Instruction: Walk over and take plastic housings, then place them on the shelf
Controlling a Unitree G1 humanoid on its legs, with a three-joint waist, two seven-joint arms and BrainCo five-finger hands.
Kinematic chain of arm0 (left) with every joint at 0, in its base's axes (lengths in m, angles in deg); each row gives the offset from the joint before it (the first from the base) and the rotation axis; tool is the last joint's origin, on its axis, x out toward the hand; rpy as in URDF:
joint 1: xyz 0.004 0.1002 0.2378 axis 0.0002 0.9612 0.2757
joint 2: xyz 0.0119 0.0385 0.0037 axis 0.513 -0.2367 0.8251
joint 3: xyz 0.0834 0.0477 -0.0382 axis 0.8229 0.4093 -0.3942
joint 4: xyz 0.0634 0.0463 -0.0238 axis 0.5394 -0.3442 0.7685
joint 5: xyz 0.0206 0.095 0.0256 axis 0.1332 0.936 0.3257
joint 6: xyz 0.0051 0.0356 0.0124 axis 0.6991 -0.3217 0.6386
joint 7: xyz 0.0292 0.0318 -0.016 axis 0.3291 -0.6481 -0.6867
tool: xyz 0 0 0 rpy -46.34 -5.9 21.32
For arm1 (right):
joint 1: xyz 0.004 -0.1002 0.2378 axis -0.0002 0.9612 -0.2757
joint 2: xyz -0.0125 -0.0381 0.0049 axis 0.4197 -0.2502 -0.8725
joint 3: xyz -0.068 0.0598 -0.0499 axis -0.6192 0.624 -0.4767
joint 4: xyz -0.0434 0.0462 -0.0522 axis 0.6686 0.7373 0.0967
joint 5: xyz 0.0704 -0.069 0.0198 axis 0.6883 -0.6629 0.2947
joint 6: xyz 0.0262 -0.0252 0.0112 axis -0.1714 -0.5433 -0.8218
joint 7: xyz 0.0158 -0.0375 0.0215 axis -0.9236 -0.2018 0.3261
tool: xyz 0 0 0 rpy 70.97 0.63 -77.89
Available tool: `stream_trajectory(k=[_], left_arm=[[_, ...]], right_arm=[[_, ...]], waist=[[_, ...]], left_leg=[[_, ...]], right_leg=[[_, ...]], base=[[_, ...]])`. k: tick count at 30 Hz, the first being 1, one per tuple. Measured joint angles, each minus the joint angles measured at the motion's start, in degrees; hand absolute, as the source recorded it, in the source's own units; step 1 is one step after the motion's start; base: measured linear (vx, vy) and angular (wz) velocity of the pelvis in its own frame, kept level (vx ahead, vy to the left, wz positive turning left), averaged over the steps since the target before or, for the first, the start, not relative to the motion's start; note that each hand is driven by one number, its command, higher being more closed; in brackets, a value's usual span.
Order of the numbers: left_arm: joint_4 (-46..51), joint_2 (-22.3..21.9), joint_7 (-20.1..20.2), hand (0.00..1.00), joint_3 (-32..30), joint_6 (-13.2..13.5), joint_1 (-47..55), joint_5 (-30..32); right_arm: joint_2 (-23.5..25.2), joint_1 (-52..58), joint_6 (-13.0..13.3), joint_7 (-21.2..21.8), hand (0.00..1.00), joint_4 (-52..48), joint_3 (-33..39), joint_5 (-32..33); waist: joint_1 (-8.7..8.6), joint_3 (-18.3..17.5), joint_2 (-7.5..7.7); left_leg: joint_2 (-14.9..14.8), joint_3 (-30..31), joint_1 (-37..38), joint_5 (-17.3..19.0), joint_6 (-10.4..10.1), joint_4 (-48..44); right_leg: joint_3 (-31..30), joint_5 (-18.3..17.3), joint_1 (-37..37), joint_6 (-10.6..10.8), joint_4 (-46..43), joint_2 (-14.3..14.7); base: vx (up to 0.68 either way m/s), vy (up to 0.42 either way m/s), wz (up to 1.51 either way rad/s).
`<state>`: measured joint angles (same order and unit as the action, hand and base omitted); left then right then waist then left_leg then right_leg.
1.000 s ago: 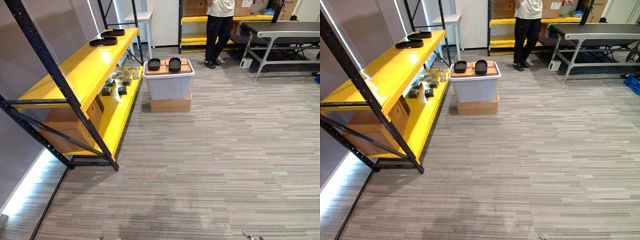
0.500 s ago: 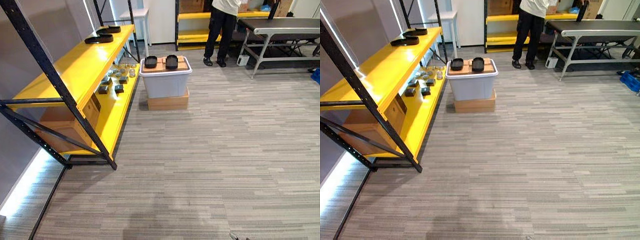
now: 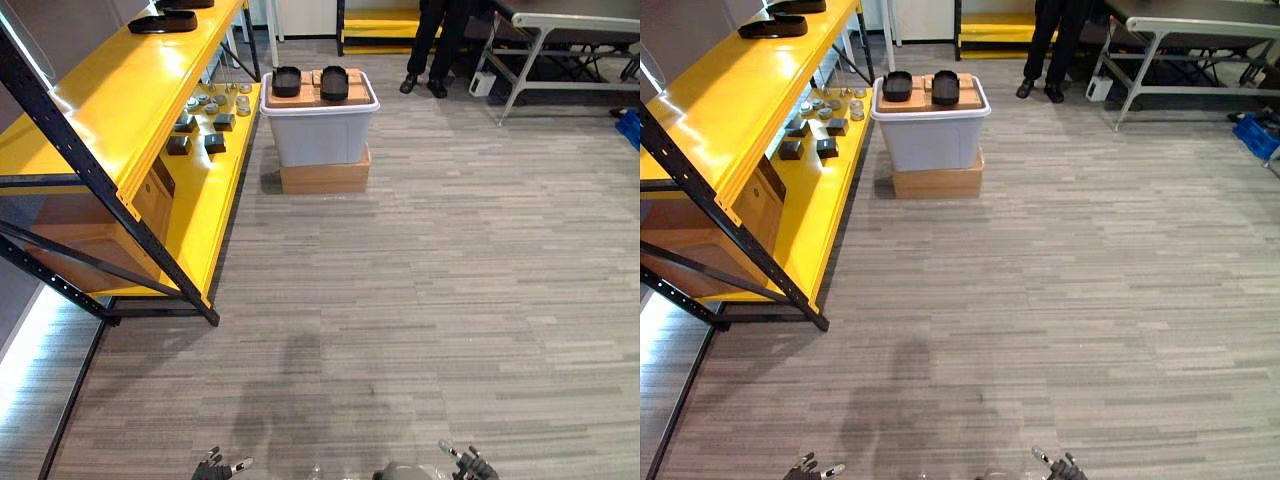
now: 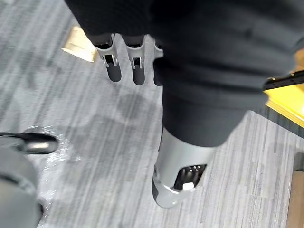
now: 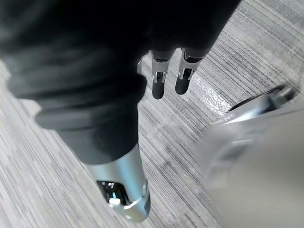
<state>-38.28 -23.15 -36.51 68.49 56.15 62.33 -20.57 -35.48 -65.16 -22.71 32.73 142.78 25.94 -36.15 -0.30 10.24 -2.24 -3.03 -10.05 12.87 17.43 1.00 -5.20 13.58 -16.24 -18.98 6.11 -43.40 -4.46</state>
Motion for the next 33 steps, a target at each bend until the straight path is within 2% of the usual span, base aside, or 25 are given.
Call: stream_trajectory(k=[2,3,4,5,6,7,8,10,12,13,14,17,18,20,22,23,24,25,26,27,28,29,30,31,33], left_arm=[[0.0,0.11,-0.01,0.0,-0.16,0.01,-1.26,0.04],[-0.01,0.02,0.0,0.0,-0.14,0.02,-2.33,0.09],[0.0,-0.05,0.01,0.0,-0.09,0.04,-2.74,0.19],[0.0,-0.02,0.03,0.0,-0.05,0.08,-3.03,0.89],[-0.18,-1.55,0.09,0.0,-0.07,0.06,-3.34,1.29],[-0.12,-2.84,0.37,0.0,-0.98,0.09,-3.82,1.82],[-0.01,-3.64,0.36,0.0,-1.78,0.19,-3.82,2.14],[0.05,-6.33,0.25,0.0,-7.35,0.5,-2.84,2.08],[0.6,-6.83,0.38,0.0,-9.96,0.56,-1.4,2.09],[0.59,-6.85,0.33,0.0,-11.08,0.42,-0.32,2.07],[0.6,-6.85,0.29,0.0,-11.12,0.34,0.32,2.07],[1.41,-7.06,0.58,0.0,-11.03,0.11,3.78,0.85],[1.28,-7.18,0.69,0.0,-11.04,-0.02,4.79,0.86],[0.75,-8.16,0.96,0.0,-9.79,-0.37,7.15,0.84],[0.37,-8.06,1.17,0.0,-7.88,-0.47,7.72,0.92],[-0.28,-7.43,1.34,0.0,-7.91,-0.63,8.72,0.98],[-0.45,-7.4,1.24,0.0,-8.05,-0.62,8.72,1.1],[-0.78,-7.3,1.35,0.0,-8.13,-0.49,8.65,1.16],[-1.64,-6.64,1.42,0.0,-8.03,-0.49,8.23,1.3],[-2.0,-5.42,1.42,0.0,-7.04,-0.6,7.75,1.41],[-2.16,-4.81,1.38,0.0,-6.61,-0.63,7.24,1.48],[-2.29,-4.3,1.29,0.0,-6.35,-0.9,6.02,1.67],[-2.18,-4.36,1.26,0.0,-5.99,-1.0,5.61,1.67],[-1.72,-4.51,1.25,0.0,-4.29,-1.01,4.33,1.64],[-1.24,-3.68,1.25,0.0,-2.8,-0.93,1.92,1.5]], right_arm=[[-0.14,0.07,0.02,0.05,0.0,-0.36,-0.06,0.0],[-0.14,0.79,0.05,0.1,0.0,-0.58,-0.08,0.0],[-0.18,1.25,0.08,0.11,0.0,-0.66,-0.07,-0.01],[-0.16,2.37,0.12,0.11,0.0,-0.82,-0.05,-0.06],[-0.85,2.99,0.08,0.05,0.0,-0.43,0.72,-0.32],[-0.33,2.86,0.18,0.13,0.0,-0.83,3.27,-1.01],[-0.24,2.89,0.14,0.17,0.0,-0.75,4.48,-1.27],[0.11,4.43,0.11,0.42,0.0,-1.55,5.4,-2.03],[0.87,4.69,0.13,0.38,0.0,-2.37,5.63,-2.04],[1.16,4.31,0.13,0.34,0.0,-2.21,5.94,-2.0],[1.11,4.03,0.13,0.3,0.0,-2.1,5.93,-1.99],[0.12,1.86,0.04,-0.09,0.0,-1.65,4.51,-2.0],[-0.22,0.12,0.05,-0.02,0.0,-1.38,3.71,-2.08],[-1.03,-2.68,0.31,-0.08,0.0,-0.58,3.59,-2.12],[-1.74,-2.51,0.71,-0.24,0.0,-0.52,2.08,-2.2],[-1.51,-0.93,0.96,-0.14,0.0,-0.56,0.09,-2.23],[-1.51,-0.28,1.13,-0.12,0.0,-0.52,0.14,-2.23],[-1.46,0.05,1.23,-0.12,0.0,-0.45,0.24,-2.24],[-1.26,1.03,1.25,-0.07,0.0,-0.07,0.29,-2.34],[-0.64,2.1,1.23,0.0,0.0,0.26,0.31,-2.34],[-0.21,2.22,1.23,0.07,0.0,0.6,0.28,-2.35],[0.07,1.98,1.2,0.17,0.0,1.43,0.27,-2.35],[0.09,2.07,1.21,0.23,0.0,1.47,0.22,-2.36],[0.29,2.15,1.26,0.52,0.0,1.5,0.12,-2.42],[0.59,2.29,1.26,0.64,0.0,1.46,-0.57,-2.41]], waist=[[-1.91,0.62,-1.32],[-2.28,0.82,-1.51],[-2.33,0.67,-1.28],[-2.25,0.18,-0.35],[-1.96,0.41,-1.34],[-2.26,0.4,-1.41],[-2.38,0.44,-1.4],[-2.72,0.77,-1.47],[-1.87,1.26,-1.51],[-1.11,1.72,-0.58],[-0.7,1.94,-0.2],[1.91,2.15,0.24],[2.7,2.6,0.9],[4.21,2.48,0.61],[5.53,1.57,-0.32],[5.24,-0.29,1.05],[4.87,-0.86,1.32],[4.36,-1.51,1.46],[3.76,-1.99,1.85],[3.27,-1.94,3.25],[2.73,-1.64,3.97],[2.0,-0.59,4.26],[1.47,-0.58,3.78],[0.73,-0.24,2.4],[-0.44,-0.03,1.86]], left_leg=[[-3.34,1.42,1.49,0.15,-0.33,1.52],[-5.15,2.12,2.26,0.18,-0.48,1.4],[-5.58,2.25,2.58,0.51,-1.83,1.0],[-5.55,2.45,3.32,1.01,-3.57,0.05],[-7.17,2.46,4.55,1.74,-4.9,-3.22],[-7.74,2.87,2.01,-1.23,-8.65,-10.3],[-7.81,3.21,1.08,-3.57,-8.42,-14.34],[-11.04,4.9,-7.18,-17.15,-9.09,-39.71],[-16.53,1.43,-15.14,-16.67,-7.96,-59.58],[-18.32,-1.31,-20.29,-14.38,-4.29,-65.93],[-18.21,-2.43,-22.48,-13.28,-3.41,-66.64],[-13.13,-3.98,-32.93,-8.92,-5.22,-54.44],[-9.48,-4.05,-34.68,-8.14,-6.32,-41.62],[-4.76,-3.67,-35.43,-11.65,-5.95,-12.24],[-4.87,-3.9,-37.52,-11.91,-6.43,-9.15],[-2.02,-3.46,-37.98,-16.73,0.54,-12.54],[-1.24,-3.29,-37.47,-18.48,2.6,-12.53],[-0.63,-3.16,-36.71,-19.08,3.37,-12.49],[0.72,-3.26,-33.93,-19.15,3.51,-12.28],[2.99,-2.92,-30.66,-17.65,4.68,-12.23],[4.2,-2.17,-28.65,-16.7,4.59,-11.69],[5.86,-0.8,-21.97,-15.03,4.77,-9.15],[5.95,-0.1,-18.95,-14.5,4.78,-7.53],[5.61,1.69,-13.06,-13.74,4.9,-3.7],[4.56,4.09,-6.74,-12.82,4.33,0.54]], right_leg=[[0.96,0.89,-3.56,-1.35,5.61,2.42],[1.02,3.62,-6.28,-3.77,11.72,3.71],[0.93,6.34,-7.02,-4.27,15.8,4.06],[0.23,12.22,-6.64,-4.82,23.48,3.93],[0.98,17.77,-5.5,-9.92,22.0,4.8],[0.99,14.21,-4.64,-10.97,19.38,4.37],[1.01,12.62,-3.49,-11.08,18.62,4.25],[1.32,8.0,6.39,-11.79,21.81,5.35],[1.0,6.71,14.8,-12.72,26.5,7.73],[0.24,6.61,20.19,-12.88,30.69,8.27],[-0.3,6.61,22.37,-12.87,32.58,8.26],[-3.45,6.15,29.93,-12.09,39.21,7.77],[-5.13,5.79,31.99,-11.49,40.6,6.57],[-7.82,4.49,36.64,-9.26,44.86,4.96],[-8.89,2.93,38.91,-7.61,46.6,5.02],[-8.09,-0.49,40.87,-5.93,42.54,2.82],[-7.54,-0.96,39.35,-5.12,37.67,2.09],[-6.92,-1.06,37.13,-4.67,31.48,1.24],[-6.68,1.31,31.98,-0.87,15.77,-0.97],[-7.36,9.51,27.08,5.01,1.56,-3.88],[-7.53,13.0,24.66,6.06,-5.23,-5.5],[-2.26,12.32,19.82,3.3,-17.17,-10.55],[0.73,10.91,18.44,0.77,-19.2,-12.11],[4.27,7.9,14.93,-2.55,-19.33,-12.63],[4.26,4.29,8.68,-2.09,-10.82,-9.21]], base=[[0.42,-0.107,0.5],[0.59,-0.209,0.44],[0.51,-0.201,0.29],[0.59,-0.242,0.15],[0.65,-0.253,0.17],[0.8,-0.31,0.1],[0.81,-0.288,0.18],[0.71,-0.255,0.2],[0.56,-0.209,-0.03],[0.52,-0.187,-0.14],[0.47,-0.158,-0.23],[0.5,-0.073,-0.46],[0.52,0.045,-0.73],[0.62,0.14,-0.82],[0.57,0.22,-0.43],[0.55,0.204,-0.03],[0.74,0.262,0.22],[0.8,0.274,0.41],[0.97,0.343,0.53],[0.81,0.265,0.57],[0.76,0.198,0.59],[0.71,0.147,0.48],[0.82,0.156,0.5],[0.65,0.108,0.4],[0.62,0.0,0.64]])
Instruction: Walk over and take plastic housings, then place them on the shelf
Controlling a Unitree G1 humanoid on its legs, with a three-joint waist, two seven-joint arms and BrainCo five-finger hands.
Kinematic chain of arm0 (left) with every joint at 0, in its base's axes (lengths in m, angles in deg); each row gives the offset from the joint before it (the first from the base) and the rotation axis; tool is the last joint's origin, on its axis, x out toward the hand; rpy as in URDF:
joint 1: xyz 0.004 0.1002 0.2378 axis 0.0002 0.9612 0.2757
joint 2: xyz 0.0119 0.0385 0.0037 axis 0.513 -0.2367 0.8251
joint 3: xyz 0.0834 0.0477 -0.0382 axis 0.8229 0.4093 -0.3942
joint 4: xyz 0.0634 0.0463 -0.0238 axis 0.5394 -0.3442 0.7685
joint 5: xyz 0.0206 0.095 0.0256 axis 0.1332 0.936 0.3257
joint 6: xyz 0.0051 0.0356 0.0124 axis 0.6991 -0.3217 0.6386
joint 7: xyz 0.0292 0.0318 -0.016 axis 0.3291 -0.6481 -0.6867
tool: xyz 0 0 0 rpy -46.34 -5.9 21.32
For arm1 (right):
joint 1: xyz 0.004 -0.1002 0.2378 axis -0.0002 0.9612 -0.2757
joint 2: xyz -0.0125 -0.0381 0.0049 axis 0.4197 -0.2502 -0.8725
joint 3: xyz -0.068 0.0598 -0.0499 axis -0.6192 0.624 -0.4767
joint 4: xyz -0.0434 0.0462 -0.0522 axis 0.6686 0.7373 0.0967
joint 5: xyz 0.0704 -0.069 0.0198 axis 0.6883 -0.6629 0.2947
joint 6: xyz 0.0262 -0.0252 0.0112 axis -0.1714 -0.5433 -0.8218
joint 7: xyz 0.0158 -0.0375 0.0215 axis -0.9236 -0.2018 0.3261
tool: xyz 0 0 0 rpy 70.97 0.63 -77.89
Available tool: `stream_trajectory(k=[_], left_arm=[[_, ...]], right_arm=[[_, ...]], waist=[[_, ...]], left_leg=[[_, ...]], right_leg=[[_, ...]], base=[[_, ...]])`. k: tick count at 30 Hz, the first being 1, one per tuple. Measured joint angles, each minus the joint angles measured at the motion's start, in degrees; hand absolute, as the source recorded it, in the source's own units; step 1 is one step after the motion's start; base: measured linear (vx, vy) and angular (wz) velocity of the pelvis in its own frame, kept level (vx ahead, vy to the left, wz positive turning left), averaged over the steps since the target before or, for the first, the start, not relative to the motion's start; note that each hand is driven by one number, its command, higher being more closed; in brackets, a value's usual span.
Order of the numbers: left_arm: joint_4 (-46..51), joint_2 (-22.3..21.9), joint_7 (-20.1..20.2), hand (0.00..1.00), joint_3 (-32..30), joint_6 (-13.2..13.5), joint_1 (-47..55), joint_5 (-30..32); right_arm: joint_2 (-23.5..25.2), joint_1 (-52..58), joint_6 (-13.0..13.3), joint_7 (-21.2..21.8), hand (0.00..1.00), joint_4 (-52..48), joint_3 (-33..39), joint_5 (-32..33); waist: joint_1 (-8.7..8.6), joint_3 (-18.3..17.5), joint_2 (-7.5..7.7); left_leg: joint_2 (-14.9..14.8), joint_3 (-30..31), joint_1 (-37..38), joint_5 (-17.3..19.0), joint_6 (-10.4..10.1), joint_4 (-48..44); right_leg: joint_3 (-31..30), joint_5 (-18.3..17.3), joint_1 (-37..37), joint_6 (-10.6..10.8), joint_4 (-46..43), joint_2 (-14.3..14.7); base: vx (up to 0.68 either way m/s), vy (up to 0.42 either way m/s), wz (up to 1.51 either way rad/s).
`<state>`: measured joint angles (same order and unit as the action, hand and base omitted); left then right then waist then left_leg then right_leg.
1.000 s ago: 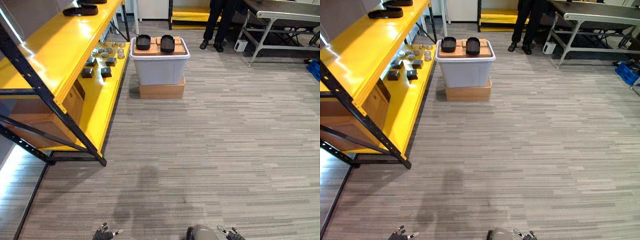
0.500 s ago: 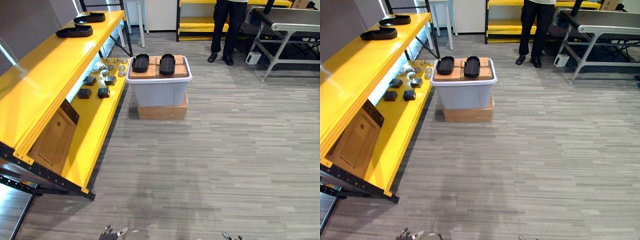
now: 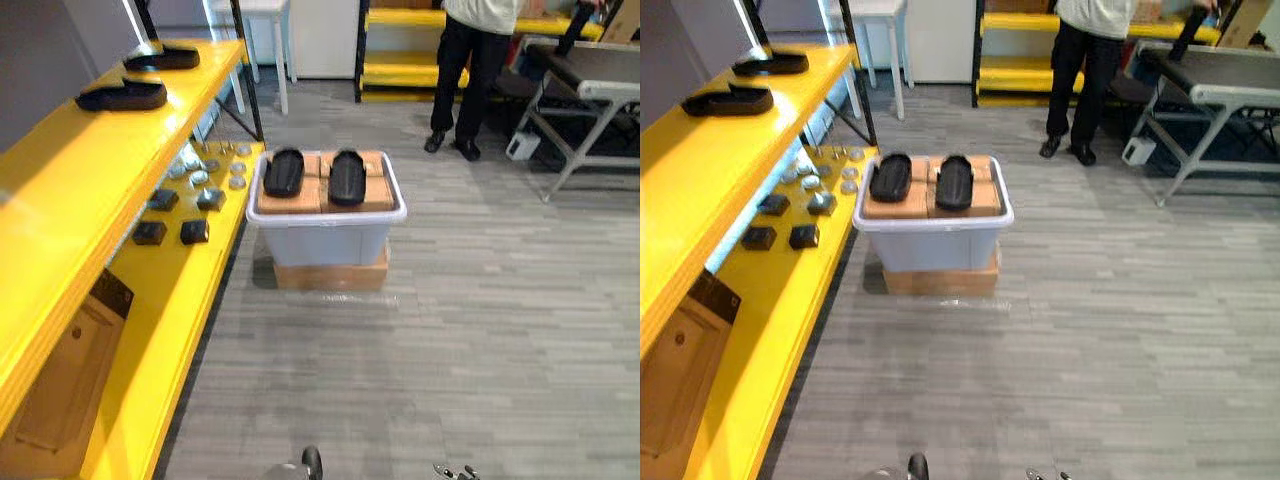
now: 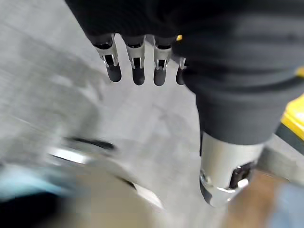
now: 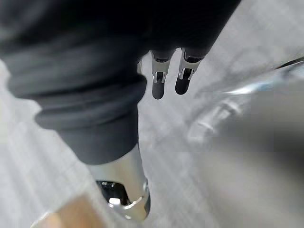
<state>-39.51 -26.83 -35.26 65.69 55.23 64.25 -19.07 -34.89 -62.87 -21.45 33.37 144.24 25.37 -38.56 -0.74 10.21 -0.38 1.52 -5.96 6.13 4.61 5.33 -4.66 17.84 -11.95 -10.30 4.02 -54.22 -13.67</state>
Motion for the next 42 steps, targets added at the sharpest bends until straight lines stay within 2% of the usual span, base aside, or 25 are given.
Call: stream_trajectory(k=[2,4,5,6,7,8,9,10,12,13,16,17,18,19,20,23,25,30,33,34,35,36,37,38,42], left_arm=[[0.11,0.16,0.0,0.0,0.95,0.1,-3.12,-0.3],[0.2,-0.17,-0.69,0.0,0.6,0.56,-6.21,-0.61],[0.19,-0.44,-1.01,0.0,0.59,0.7,-6.88,-0.59],[0.44,-1.46,-1.15,0.0,-0.24,1.01,-6.74,-0.58],[1.25,-2.62,-1.17,0.0,-2.89,1.11,-6.54,-0.56],[1.2,-3.07,-1.16,0.0,-4.2,1.15,-6.35,-0.56],[1.53,-4.53,-1.13,0.0,-7.36,1.18,-6.29,-0.5],[2.8,-5.91,-1.11,0.0,-9.18,1.46,-5.24,-0.56],[3.45,-6.05,-1.12,0.0,-9.34,1.34,-2.41,-0.73],[3.41,-5.87,-1.11,0.0,-9.28,1.14,-0.71,-1.15],[3.46,-5.4,-1.03,0.0,-9.43,1.5,-0.09,-2.82],[3.44,-5.43,-1.03,0.0,-9.2,1.5,0.52,-2.78],[3.45,-5.95,-1.05,0.0,-7.98,1.49,1.58,-2.72],[3.03,-5.68,-0.99,0.0,-7.48,1.5,1.88,-2.81],[1.95,-3.93,-1.21,0.0,-6.75,1.46,1.66,-2.76],[1.9,-3.08,-1.21,0.0,-5.7,1.5,1.34,-2.77],[1.92,-2.94,-1.22,0.0,-5.5,1.5,1.35,-2.75],[5.14,-1.01,-1.63,0.0,-2.27,1.65,1.21,-2.64],[5.88,-0.34,-2.26,0.0,2.48,1.75,0.18,-2.68],[5.88,-0.56,-2.36,0.0,3.22,1.78,-0.84,-2.45],[5.93,-0.53,-2.44,0.0,3.22,2.0,-1.08,-2.18],[6.45,0.12,-2.56,0.0,4.03,2.39,-1.38,-1.87],[6.54,0.18,-2.67,0.0,4.66,2.59,-2.3,-1.57],[6.64,-0.87,-2.81,0.0,5.95,2.78,-3.39,-1.6],[6.42,-2.34,-3.53,0.0,8.99,2.77,-4.39,-1.78]], right_arm=[[-0.22,0.57,0.06,0.2,0.0,-0.8,-0.21,0.01],[-0.2,2.02,0.08,0.17,0.0,-1.66,0.49,0.02],[-0.24,2.48,0.04,0.18,0.0,-1.33,1.21,0.01],[-0.17,3.31,-0.04,0.17,0.0,-1.16,3.3,0.0],[0.82,3.09,-0.04,0.18,0.0,-1.38,5.77,0.0],[1.33,3.22,-0.04,0.2,0.0,-1.55,6.75,0.01],[1.97,4.15,-0.12,0.29,0.0,-1.89,7.72,0.02],[2.08,5.34,-0.2,0.31,0.0,-2.19,7.78,0.23],[1.74,5.58,-0.23,0.07,0.0,-2.33,7.41,0.22],[1.72,5.41,-0.2,-0.05,0.0,-3.32,7.14,0.23],[1.2,4.08,-0.07,-0.3,0.0,-4.98,7.63,0.26],[1.14,3.71,0.04,-0.31,0.0,-6.28,7.62,0.21],[0.55,4.15,0.14,-0.47,0.0,-8.18,7.19,0.08],[1.03,4.02,0.04,-1.02,0.0,-8.82,5.85,0.0],[1.98,4.43,0.2,-1.39,0.0,-11.22,2.73,0.01],[2.64,5.2,0.45,-2.27,0.0,-16.22,-0.52,-0.06],[3.23,7.42,0.71,-3.16,0.0,-25.97,-3.18,-0.55],[3.96,8.53,2.34,-5.64,0.0,-43.26,-3.91,-6.68],[3.5,4.65,3.29,-8.58,0.0,-47.98,-3.51,-7.54],[3.43,3.74,3.4,-9.17,0.0,-49.77,-3.55,-8.3],[3.41,2.74,3.49,-9.45,0.0,-50.6,-3.65,-8.83],[3.37,0.54,3.96,-10.33,0.0,-51.57,-3.62,-9.17],[2.64,-1.1,4.31,-10.86,0.0,-51.21,-3.42,-9.67],[-0.13,-5.59,4.31,-11.8,0.0,-50.25,-3.8,-11.18],[-3.51,-13.06,4.24,-14.21,0.0,-48.17,-4.76,-11.3]], waist=[[-1.38,0.08,0.04],[-2.01,0.35,0.63],[-2.32,0.28,0.38],[-2.89,-0.31,-1.0],[-2.94,0.29,-1.73],[-3.06,0.34,-1.79],[-3.32,1.12,-2.44],[-2.9,1.97,-3.32],[-1.34,2.45,-3.71],[-0.4,2.33,-2.28],[0.36,2.7,-1.46],[0.3,2.61,-1.56],[0.32,1.72,-2.91],[1.08,1.52,-2.45],[1.17,1.14,-0.83],[0.88,0.67,0.24],[0.88,0.58,0.43],[0.69,1.16,1.62],[-0.22,2.38,0.36],[-0.03,3.43,-1.06],[0.43,3.55,-0.87],[0.72,3.98,0.99],[0.49,4.62,1.48],[0.87,5.93,-0.74],[1.5,9.15,-3.9]], left_leg=[[-0.73,2.1,4.33,1.8,-0.57,2.54],[-0.95,4.23,8.59,5.63,-2.3,3.89],[-1.33,5.01,9.46,6.77,-2.9,3.83],[-3.44,5.68,10.66,8.64,-4.04,2.98],[-4.59,4.48,9.79,9.07,-4.85,-2.24],[-5.1,3.85,8.19,9.09,-5.11,-7.05],[-7.5,1.95,2.93,8.12,-6.79,-23.1],[-11.73,1.2,-3.53,3.82,-10.03,-42.06],[-17.31,-0.28,-10.18,3.6,-9.9,-60.35],[-18.99,-2.95,-13.78,3.76,-10.02,-61.22],[-19.5,-8.52,-16.86,5.52,-11.78,-44.3],[-16.82,-9.48,-16.08,4.85,-11.68,-28.37],[-13.85,-8.02,-14.78,-4.54,-9.45,-11.29],[-12.83,-8.35,-14.07,-7.71,-8.44,-10.42],[-10.69,-8.84,-11.76,-8.16,-8.11,-5.83],[-8.49,-9.34,-10.24,-9.1,-7.64,-1.03],[-7.23,-9.7,-8.92,-9.09,-7.63,1.46],[-6.29,-7.78,-8.99,-8.59,-8.16,3.25],[-8.9,-5.44,-12.25,-8.72,-8.05,2.47],[-10.52,-4.35,-12.68,-8.83,-8.15,2.34],[-10.49,-4.38,-12.87,-8.83,-8.16,2.33],[-8.37,-4.14,-13.74,-8.76,-8.35,2.26],[-7.52,-3.25,-14.29,-8.88,-8.69,2.11],[-8.31,-2.88,-16.5,-9.51,-9.39,2.24],[-9.49,-1.48,-18.92,-9.59,-9.66,1.29]], right_leg=[[-0.03,0.05,-4.59,0.12,16.18,2.94],[-0.63,10.26,-7.13,0.31,42.77,5.45],[-1.87,13.79,-7.51,0.03,43.19,5.98],[-4.37,18.17,-7.41,-2.71,41.44,8.61],[-4.88,14.55,-7.57,-5.36,37.73,9.5],[-4.54,13.27,-7.0,-5.8,36.6,9.59],[-3.1,10.37,-3.2,-6.29,36.17,10.49],[-2.18,7.71,1.94,-7.23,37.18,12.32],[-2.68,6.19,9.56,-7.9,40.82,15.13],[-3.52,6.14,13.83,-7.74,44.67,15.02],[-4.22,6.34,20.1,-6.07,49.77,13.07],[-4.31,5.66,21.13,-4.74,49.62,12.16],[-4.51,4.46,20.82,-3.03,48.56,12.38],[-5.89,3.21,20.88,-2.25,47.66,11.32],[-6.4,3.05,20.48,-1.91,46.79,9.55],[-6.68,2.87,19.15,-1.61,45.4,7.71],[-7.4,2.92,18.98,-1.54,44.92,6.73],[-7.91,3.15,18.57,-1.17,43.86,6.87],[-12.66,3.71,9.64,-1.23,29.79,9.35],[-15.1,-2.32,7.28,-1.18,31.46,10.82],[-16.31,-2.66,7.17,-1.09,36.11,11.19],[-17.97,4.47,6.08,-0.94,43.17,9.45],[-17.93,3.34,5.49,-0.51,42.89,8.73],[-17.56,3.99,4.02,-0.72,43.88,9.34],[-16.74,5.07,3.28,-1.21,45.26,10.71]], base=[[0.59,-0.089,0.68],[0.63,-0.195,0.51],[0.71,-0.288,0.49],[0.92,-0.387,0.25],[0.77,-0.327,0.12],[0.76,-0.316,0.11],[0.67,-0.288,0.33],[0.78,-0.332,0.27],[0.62,-0.202,-0.24],[0.53,-0.104,-0.39],[0.49,-0.013,-0.12],[0.55,0.14,-0.08],[0.54,0.175,-0.26],[0.54,0.171,-0.23],[0.36,0.109,-0.18],[0.31,0.099,0.07],[0.24,0.102,0.04],[0.15,0.031,0.19],[0.08,-0.031,0.3],[0.02,-0.083,0.32],[-0.02,-0.136,0.3],[-0.02,-0.144,0.3],[-0.02,-0.219,0.33],[-0.03,-0.167,0.15],[-0.03,-0.085,0.1]])
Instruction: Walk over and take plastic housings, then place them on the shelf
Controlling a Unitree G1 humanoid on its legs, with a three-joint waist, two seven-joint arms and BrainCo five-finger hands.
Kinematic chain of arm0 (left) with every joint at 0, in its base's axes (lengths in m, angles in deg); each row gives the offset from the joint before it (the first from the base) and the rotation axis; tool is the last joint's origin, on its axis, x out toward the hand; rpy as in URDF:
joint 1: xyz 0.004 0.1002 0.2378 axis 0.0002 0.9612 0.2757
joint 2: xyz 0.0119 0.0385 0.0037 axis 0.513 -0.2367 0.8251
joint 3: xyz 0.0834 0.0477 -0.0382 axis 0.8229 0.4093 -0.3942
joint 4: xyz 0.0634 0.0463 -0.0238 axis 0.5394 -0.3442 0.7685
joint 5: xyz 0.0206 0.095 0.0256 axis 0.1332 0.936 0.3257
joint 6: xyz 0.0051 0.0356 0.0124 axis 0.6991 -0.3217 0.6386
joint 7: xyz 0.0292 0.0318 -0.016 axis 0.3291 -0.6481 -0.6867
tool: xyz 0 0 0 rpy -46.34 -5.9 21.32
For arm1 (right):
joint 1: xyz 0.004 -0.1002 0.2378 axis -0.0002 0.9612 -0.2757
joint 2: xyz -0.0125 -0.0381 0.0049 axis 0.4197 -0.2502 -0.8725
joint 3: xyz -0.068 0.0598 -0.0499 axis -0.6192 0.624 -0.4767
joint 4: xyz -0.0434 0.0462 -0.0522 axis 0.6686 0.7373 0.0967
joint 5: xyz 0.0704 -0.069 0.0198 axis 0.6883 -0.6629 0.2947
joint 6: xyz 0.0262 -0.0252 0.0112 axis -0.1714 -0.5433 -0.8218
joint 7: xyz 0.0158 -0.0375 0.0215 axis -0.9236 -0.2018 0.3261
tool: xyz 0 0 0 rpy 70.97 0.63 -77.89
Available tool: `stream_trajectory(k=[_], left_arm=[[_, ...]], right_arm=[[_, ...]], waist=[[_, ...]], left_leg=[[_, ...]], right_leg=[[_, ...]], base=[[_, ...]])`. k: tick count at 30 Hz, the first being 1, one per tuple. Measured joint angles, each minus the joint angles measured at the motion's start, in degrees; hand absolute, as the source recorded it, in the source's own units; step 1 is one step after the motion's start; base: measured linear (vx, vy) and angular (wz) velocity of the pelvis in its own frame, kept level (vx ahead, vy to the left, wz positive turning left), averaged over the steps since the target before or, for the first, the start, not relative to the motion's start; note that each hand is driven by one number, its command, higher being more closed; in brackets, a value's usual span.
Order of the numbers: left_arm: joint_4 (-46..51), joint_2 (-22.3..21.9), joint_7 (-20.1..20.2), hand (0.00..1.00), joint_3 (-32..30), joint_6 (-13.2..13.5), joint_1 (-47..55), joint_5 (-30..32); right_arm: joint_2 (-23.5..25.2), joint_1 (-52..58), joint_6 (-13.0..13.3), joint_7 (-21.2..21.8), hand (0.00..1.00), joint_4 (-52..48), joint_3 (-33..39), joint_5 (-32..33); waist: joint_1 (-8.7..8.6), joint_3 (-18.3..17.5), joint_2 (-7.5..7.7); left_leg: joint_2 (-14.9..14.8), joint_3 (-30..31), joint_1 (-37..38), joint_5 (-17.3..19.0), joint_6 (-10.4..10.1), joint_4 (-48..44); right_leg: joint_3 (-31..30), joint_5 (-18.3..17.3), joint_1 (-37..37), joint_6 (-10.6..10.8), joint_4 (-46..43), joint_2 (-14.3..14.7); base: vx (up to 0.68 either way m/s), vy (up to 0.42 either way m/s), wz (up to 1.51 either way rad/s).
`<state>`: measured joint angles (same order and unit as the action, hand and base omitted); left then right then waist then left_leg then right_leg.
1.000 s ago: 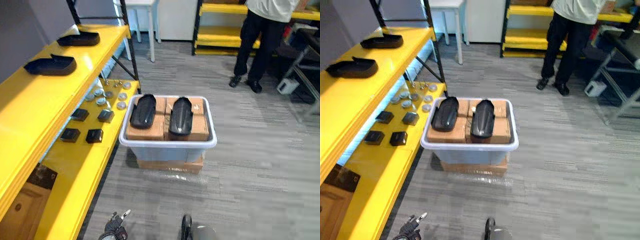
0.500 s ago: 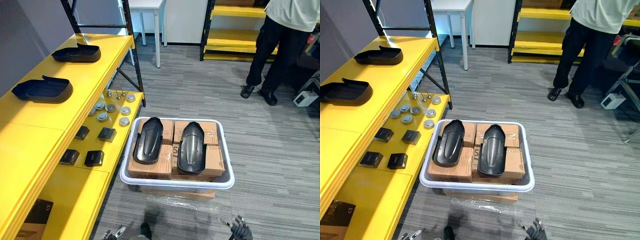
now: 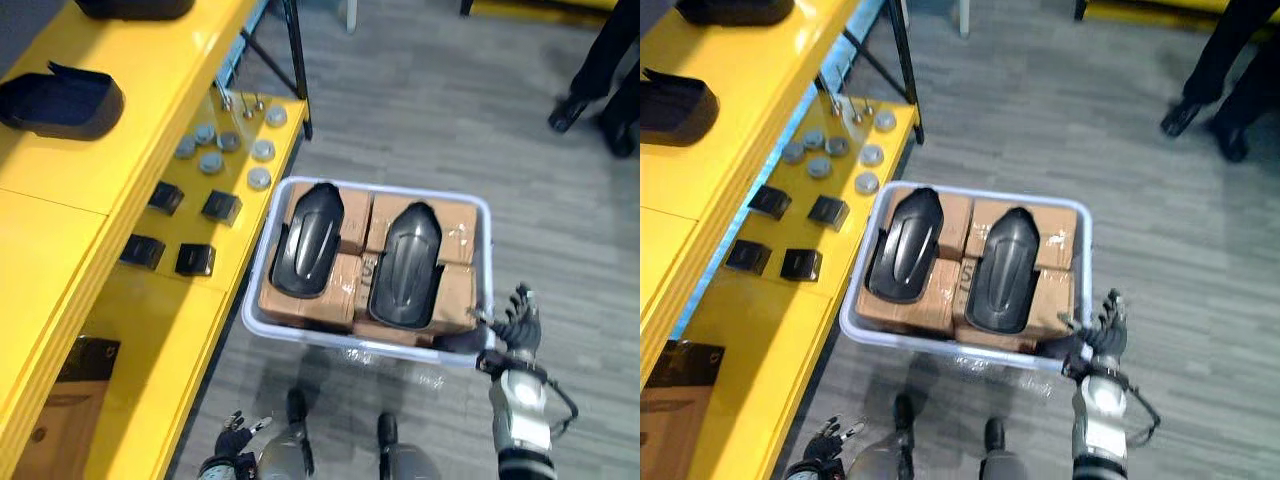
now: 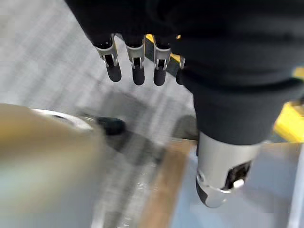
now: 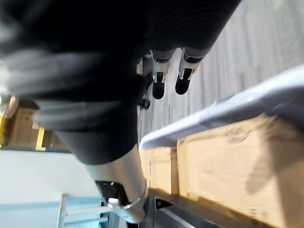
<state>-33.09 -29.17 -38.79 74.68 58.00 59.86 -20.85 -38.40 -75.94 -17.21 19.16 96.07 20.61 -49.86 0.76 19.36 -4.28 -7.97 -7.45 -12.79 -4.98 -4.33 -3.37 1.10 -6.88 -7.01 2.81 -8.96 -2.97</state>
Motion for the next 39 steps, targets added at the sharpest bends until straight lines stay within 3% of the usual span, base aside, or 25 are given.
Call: stream_trajectory(k=[7,17,25,26,31,39], left_arm=[[1.1,0.27,-0.97,0.0,2.96,0.44,-2.96,-0.13],[1.34,2.0,-2.51,0.0,2.99,0.52,-4.88,-1.14],[-1.17,2.22,-4.64,0.0,3.05,0.96,-7.54,-3.93],[-1.73,2.21,-5.24,0.0,3.06,1.02,-7.96,-4.53],[-3.01,1.97,-6.89,0.0,3.16,1.36,-9.15,-6.18],[-4.01,1.59,-7.65,0.0,5.31,1.66,-11.46,-7.96]], right_arm=[[-2.38,-9.64,-0.13,-4.11,0.0,6.18,-2.53,0.02],[-5.97,-19.45,-1.55,-4.72,0.0,15.12,-8.03,-0.01],[-7.44,-29.9,-6.57,-7.15,0.0,24.41,-8.86,-6.85],[-7.49,-31.06,-7.43,-8.33,1.0,25.05,-8.68,-7.87],[-8.66,-39.05,-9.86,-12.07,1.0,32.34,-5.55,-10.14],[-11.13,-48.48,-12.4,-12.31,1.0,43.16,-1.5,-10.73]], waist=[[0.47,4.67,-0.11],[1.59,6.29,-0.26],[2.28,7.05,-1.3],[2.63,7.11,-1.43],[3.36,7.38,-1.83],[4.39,7.73,-2.55]], left_leg=[[0.07,1.37,-2.08,0.64,-0.17,-1.93],[0.02,1.32,-8.39,3.67,0.55,-9.54],[-0.28,1.15,-13.29,4.32,1.27,-13.9],[-0.42,1.09,-13.84,4.32,1.28,-14.35],[-0.9,0.84,-16.28,4.08,1.57,-15.24],[-0.85,0.87,-17.65,3.48,2.32,-15.15]], right_leg=[[0.64,0.56,-0.66,0.4,-0.31,-0.08],[-0.9,1.35,-4.17,0.81,-1.19,-0.38],[-2.47,1.5,-8.83,1.05,-4.0,-0.3],[-2.69,1.5,-9.4,1.05,-4.31,-0.2],[-3.51,2.15,-11.88,0.8,-4.6,0.28],[-3.53,2.93,-13.09,1.08,-4.18,0.32]], base=[[-0.01,0.007,0.09],[-0.06,0.041,-0.04],[-0.09,0.027,-0.06],[-0.08,-0.003,-0.09],[-0.07,-0.005,-0.08],[0.0,0.001,0.0]])
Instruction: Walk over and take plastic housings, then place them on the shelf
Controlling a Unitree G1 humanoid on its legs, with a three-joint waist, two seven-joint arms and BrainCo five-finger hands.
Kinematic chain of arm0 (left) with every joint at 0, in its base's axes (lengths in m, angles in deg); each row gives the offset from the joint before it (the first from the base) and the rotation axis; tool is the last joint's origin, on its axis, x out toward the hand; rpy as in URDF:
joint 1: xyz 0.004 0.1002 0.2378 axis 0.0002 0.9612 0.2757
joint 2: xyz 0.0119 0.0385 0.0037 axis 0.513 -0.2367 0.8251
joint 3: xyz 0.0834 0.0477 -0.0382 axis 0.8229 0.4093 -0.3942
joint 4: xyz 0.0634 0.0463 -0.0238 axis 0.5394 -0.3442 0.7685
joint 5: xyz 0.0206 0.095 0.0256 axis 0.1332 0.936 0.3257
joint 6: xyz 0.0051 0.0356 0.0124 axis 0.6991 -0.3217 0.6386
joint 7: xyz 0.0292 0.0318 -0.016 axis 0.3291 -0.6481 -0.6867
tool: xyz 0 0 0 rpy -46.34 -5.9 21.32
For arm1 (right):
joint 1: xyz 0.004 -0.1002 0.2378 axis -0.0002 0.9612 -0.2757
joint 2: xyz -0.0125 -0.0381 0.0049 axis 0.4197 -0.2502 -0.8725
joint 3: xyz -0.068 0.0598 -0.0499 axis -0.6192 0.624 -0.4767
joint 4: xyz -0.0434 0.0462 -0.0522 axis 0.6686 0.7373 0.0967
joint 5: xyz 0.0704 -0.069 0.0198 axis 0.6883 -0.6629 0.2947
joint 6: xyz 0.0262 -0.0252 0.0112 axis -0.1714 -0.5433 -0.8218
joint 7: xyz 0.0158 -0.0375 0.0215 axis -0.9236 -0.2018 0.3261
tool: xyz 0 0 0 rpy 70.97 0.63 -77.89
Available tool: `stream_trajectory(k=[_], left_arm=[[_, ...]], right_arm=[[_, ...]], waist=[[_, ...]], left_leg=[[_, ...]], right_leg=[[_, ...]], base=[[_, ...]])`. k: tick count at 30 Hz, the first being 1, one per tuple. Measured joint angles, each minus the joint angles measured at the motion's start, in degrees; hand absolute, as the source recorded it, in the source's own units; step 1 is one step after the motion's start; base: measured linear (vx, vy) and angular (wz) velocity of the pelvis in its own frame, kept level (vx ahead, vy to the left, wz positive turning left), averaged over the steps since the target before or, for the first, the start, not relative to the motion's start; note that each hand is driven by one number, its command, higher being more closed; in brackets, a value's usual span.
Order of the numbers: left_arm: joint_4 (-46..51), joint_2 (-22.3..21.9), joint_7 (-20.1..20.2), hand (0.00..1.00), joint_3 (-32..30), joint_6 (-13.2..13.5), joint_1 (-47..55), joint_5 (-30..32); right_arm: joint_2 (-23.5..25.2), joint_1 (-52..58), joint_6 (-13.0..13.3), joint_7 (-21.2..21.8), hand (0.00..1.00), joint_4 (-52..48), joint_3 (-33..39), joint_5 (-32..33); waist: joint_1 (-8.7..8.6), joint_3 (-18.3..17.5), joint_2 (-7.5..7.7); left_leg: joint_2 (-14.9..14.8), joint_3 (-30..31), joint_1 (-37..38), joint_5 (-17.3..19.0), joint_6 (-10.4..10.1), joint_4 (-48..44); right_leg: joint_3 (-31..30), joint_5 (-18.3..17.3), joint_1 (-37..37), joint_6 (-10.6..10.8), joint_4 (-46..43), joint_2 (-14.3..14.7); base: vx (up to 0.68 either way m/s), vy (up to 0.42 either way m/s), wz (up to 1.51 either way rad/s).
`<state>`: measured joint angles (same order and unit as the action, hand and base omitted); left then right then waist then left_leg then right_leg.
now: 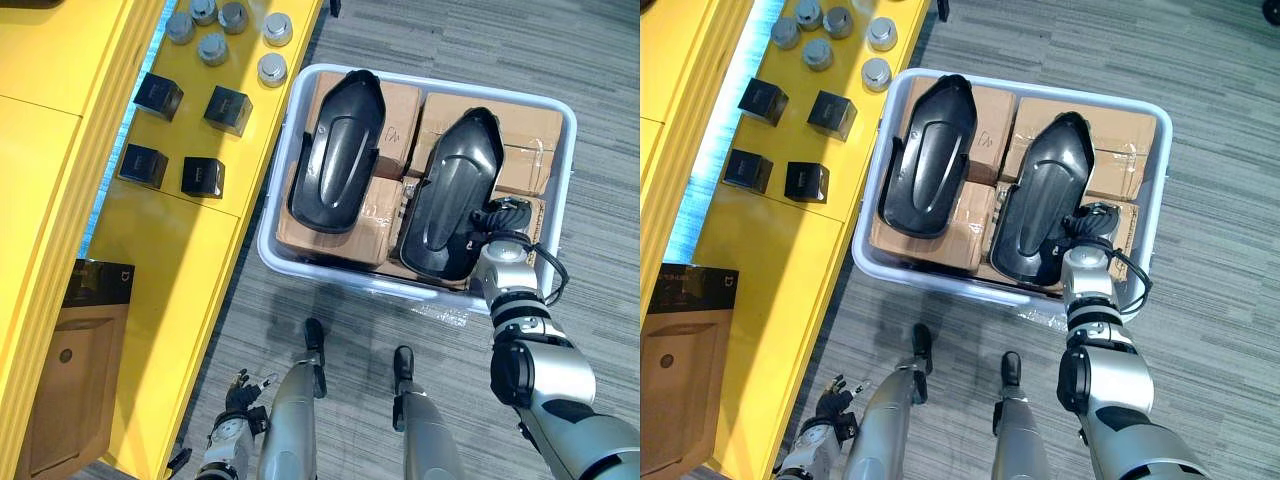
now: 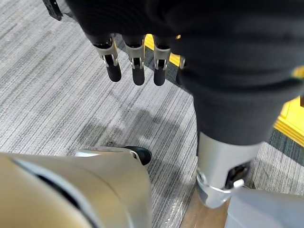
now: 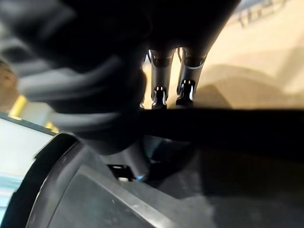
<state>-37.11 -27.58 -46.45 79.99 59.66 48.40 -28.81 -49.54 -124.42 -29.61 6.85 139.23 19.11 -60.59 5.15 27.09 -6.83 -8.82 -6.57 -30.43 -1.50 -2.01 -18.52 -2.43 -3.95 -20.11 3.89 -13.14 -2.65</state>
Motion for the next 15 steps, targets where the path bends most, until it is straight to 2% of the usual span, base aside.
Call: stream_trajectory(k=[5,10,13,15], left_arm=[[0.05,-0.3,-0.07,0.0,1.22,0.09,-0.25,-2.1],[1.26,-0.74,0.01,0.0,2.58,0.46,-0.5,-2.35],[6.53,-0.9,0.09,0.0,4.49,0.69,-0.12,-3.46],[15.47,-1.19,0.05,0.0,4.48,1.05,1.83,-4.96]], right_arm=[[-3.11,-6.3,-0.69,1.06,1.0,6.17,0.33,0.0],[-9.1,-9.47,-1.39,4.5,1.0,10.32,-0.91,-0.49],[-11.52,-9.42,-2.22,4.99,1.0,9.42,-4.96,-2.12],[-11.4,-7.55,-2.25,4.99,1.0,3.16,-8.16,-4.74]], waist=[[0.72,0.28,-0.59],[0.84,0.53,-1.22],[0.3,0.69,-1.57],[-0.02,0.7,-1.6]], left_leg=[[0.24,0.02,-0.16,-0.19,0.27,0.38],[1.28,0.75,-0.09,-0.66,0.98,0.72],[1.94,1.48,1.03,-0.98,1.39,1.08],[2.34,1.33,2.84,-1.15,1.5,2.01]], right_leg=[[0.02,1.12,0.17,-0.05,1.02,-0.16],[0.89,2.4,1.45,0.4,2.76,-1.02],[1.53,2.63,3.17,0.45,3.27,-1.66],[1.61,3.19,5.2,0.54,4.73,-2.03]], base=[[0.0,0.0,0.0],[-0.01,0.032,0.13],[-0.02,0.032,0.17],[-0.01,0.02,0.04]])
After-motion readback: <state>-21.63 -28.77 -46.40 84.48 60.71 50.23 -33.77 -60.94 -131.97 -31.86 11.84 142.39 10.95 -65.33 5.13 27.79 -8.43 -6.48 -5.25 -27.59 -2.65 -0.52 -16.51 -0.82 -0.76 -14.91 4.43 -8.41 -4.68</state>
